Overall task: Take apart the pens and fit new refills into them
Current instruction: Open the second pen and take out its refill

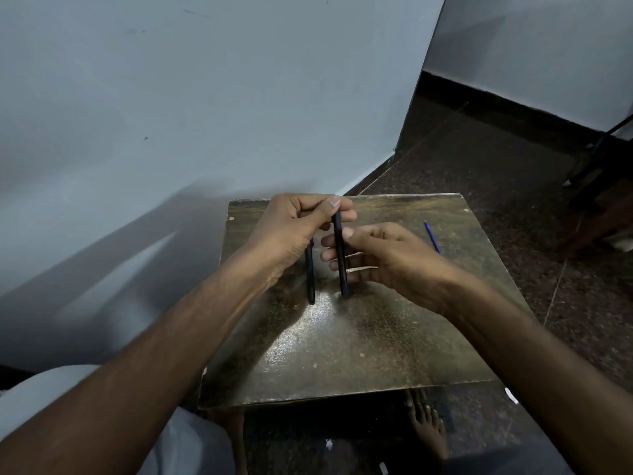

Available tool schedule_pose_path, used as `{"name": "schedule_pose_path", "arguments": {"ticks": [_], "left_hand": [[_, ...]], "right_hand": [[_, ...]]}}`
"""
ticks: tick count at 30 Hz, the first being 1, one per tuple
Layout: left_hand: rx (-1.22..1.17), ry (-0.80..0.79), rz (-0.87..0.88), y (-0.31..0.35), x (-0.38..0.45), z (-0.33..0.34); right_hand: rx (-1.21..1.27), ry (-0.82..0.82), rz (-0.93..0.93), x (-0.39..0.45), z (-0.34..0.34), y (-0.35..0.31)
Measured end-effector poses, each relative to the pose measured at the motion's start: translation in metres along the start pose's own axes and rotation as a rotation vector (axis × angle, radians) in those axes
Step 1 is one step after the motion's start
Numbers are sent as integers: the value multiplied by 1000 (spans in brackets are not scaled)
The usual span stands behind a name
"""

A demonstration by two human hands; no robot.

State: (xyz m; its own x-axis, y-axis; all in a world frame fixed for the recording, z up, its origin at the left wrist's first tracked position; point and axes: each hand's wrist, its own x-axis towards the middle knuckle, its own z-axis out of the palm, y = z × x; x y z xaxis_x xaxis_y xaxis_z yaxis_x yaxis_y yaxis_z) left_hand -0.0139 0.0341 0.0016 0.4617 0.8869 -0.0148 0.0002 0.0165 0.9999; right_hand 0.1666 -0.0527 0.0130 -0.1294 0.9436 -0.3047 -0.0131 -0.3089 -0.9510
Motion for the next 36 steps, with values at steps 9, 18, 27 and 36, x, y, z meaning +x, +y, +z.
{"name": "schedule_pose_path", "arguments": {"ticks": [9,18,27,36], "left_hand": [[9,-27,26,4,-1,2],[31,-53,39,3,0,3],[39,-38,59,1,2,3],[2,-5,33,1,4,0]], "right_hand": [[-36,74,13,5,-4,5],[-70,156,13,4,-2,7],[-100,229,-64,4,2,6],[-47,101,-85,0,2,1]]}}
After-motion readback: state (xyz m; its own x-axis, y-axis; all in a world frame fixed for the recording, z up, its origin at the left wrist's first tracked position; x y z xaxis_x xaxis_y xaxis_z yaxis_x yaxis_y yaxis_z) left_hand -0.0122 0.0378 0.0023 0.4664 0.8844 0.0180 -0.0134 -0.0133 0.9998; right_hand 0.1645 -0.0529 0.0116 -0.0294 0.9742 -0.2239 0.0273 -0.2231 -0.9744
